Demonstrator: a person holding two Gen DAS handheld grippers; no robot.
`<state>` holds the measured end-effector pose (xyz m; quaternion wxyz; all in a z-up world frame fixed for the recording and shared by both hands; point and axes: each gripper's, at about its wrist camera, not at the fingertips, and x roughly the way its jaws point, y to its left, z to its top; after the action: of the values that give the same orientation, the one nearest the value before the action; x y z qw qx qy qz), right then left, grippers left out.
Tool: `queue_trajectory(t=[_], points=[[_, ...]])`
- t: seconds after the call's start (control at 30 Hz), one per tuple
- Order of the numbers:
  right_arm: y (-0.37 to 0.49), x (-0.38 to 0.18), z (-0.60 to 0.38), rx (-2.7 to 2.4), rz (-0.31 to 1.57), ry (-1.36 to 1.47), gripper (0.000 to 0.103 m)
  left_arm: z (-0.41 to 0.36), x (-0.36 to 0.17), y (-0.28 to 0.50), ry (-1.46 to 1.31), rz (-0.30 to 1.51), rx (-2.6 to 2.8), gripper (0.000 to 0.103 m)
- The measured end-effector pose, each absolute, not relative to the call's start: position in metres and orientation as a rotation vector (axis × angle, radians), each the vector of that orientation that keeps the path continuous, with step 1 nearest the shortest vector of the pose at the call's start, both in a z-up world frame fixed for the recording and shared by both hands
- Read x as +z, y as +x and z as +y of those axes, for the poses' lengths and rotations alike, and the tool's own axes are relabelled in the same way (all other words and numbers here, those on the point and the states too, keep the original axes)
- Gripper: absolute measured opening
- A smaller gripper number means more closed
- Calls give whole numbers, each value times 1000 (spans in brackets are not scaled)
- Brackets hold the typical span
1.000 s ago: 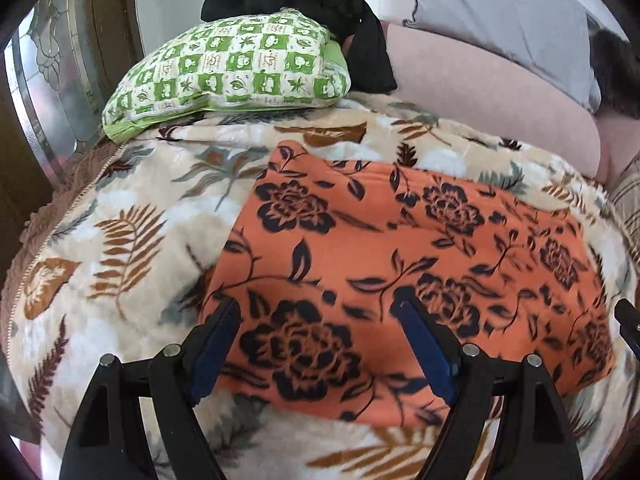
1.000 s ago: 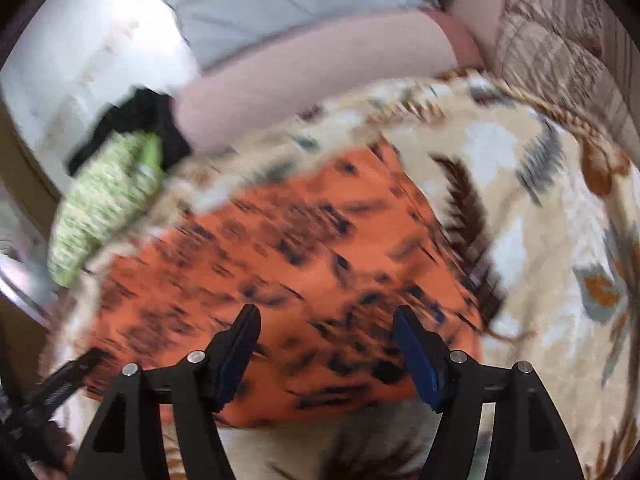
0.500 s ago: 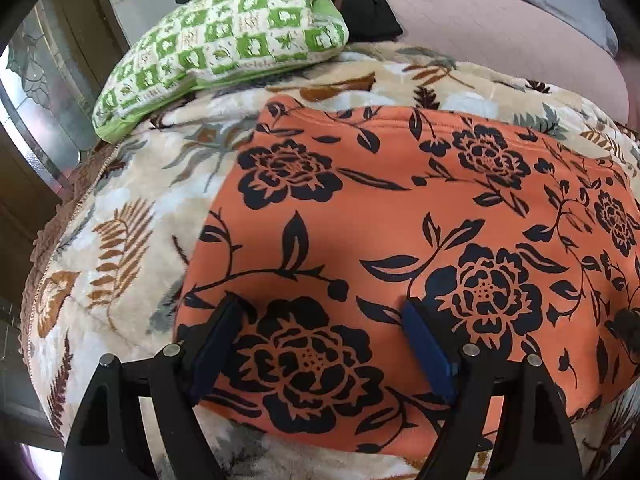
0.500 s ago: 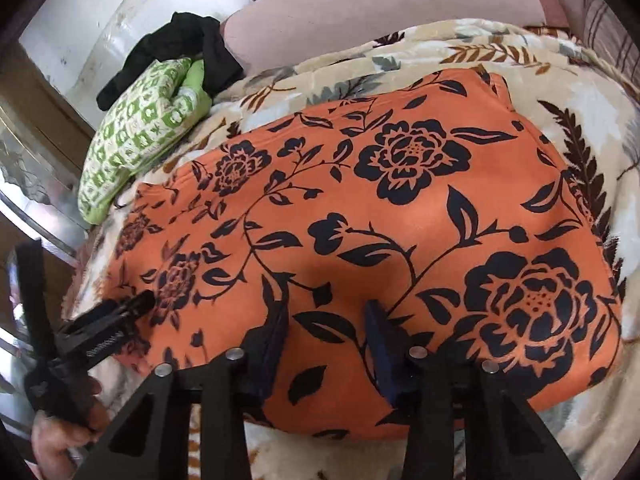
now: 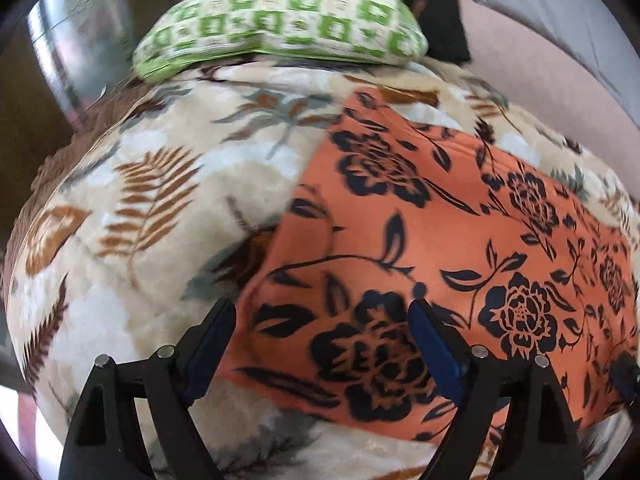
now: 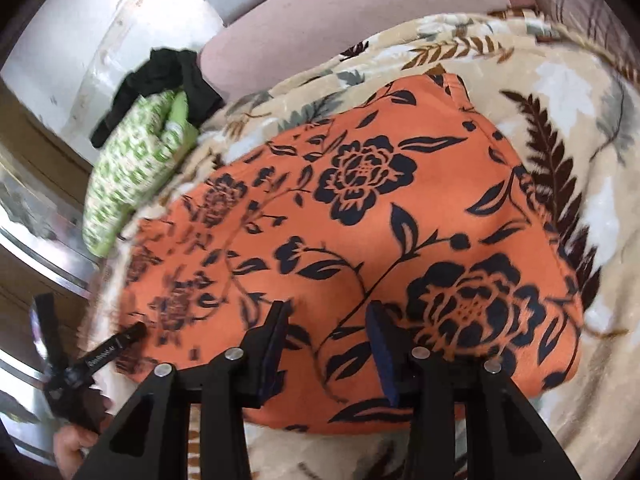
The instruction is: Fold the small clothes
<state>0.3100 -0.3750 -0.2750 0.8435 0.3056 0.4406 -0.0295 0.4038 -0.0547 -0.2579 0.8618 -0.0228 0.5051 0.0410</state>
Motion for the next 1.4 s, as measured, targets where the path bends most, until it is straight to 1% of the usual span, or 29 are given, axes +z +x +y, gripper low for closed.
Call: queue_trajectory(t=[0.1, 0.2, 0.27, 0.33, 0.43, 0.53, 0.57, 0.6, 0.63, 0.67, 0.73, 0.77, 0.8, 0.87, 0.97, 1.03, 1.07, 1.1, 1.17, 1.27, 1.3, 1.37, 1.4], points=[[298, -272, -378, -14, 898, 742, 49, -40, -254, 394, -88, 1050, 93, 89], [291, -266, -372, 12, 874, 751, 52, -22, -251, 385, -108, 1042, 160, 89], [288, -262, -366, 27, 866, 753, 52, -5, -253, 379, -189, 1065, 172, 89], [287, -261, -359, 57, 851, 765, 52, 11, -261, 372, -328, 1111, 155, 89], [293, -260, -340, 127, 851, 761, 52, 17, -274, 362, -487, 1153, 102, 87], [300, -260, -319, 178, 849, 728, 52, 6, -275, 358, -507, 1132, 54, 86], [302, -259, -311, 190, 844, 706, 52, 2, -274, 356, -516, 1121, 37, 78], [306, -259, -301, 200, 840, 676, 51, -3, -275, 357, -528, 1116, 23, 63], [309, -261, -295, 199, 840, 655, 51, -6, -277, 358, -533, 1123, 14, 57], [311, -262, -292, 192, 843, 639, 51, -11, -283, 362, -534, 1138, 7, 55], [319, -276, -288, 158, 897, 602, 48, -17, -285, 365, -512, 1113, 23, 55], [322, -289, -290, 144, 937, 623, 47, -18, -284, 367, -509, 1104, 29, 58], [322, -294, -294, 148, 939, 653, 45, -20, -284, 370, -518, 1093, 28, 64], [323, -294, -297, 157, 943, 666, 43, -20, -285, 377, -549, 1079, 14, 72], [324, -296, -297, 160, 956, 675, 43, -20, -282, 381, -578, 1017, -11, 72], [323, -296, -297, 160, 954, 665, 43, -20, -282, 385, -585, 1003, -28, 65], [323, -296, -297, 160, 954, 663, 43, -21, -282, 386, -581, 999, -21, 55], [323, -296, -297, 160, 953, 661, 43, -24, -282, 386, -557, 994, -7, 51], [324, -296, -297, 162, 953, 661, 43, -24, -282, 383, -542, 990, 0, 49], [323, -296, -298, 163, 951, 667, 43, -25, -283, 384, -528, 987, 10, 49], [323, -296, -298, 162, 951, 666, 43, -25, -285, 385, -529, 990, 9, 54], [323, -296, -298, 161, 951, 668, 43, -25, -288, 387, -548, 981, -4, 59], [323, -296, -298, 163, 952, 665, 43, -24, -287, 386, -555, 975, -7, 59]])
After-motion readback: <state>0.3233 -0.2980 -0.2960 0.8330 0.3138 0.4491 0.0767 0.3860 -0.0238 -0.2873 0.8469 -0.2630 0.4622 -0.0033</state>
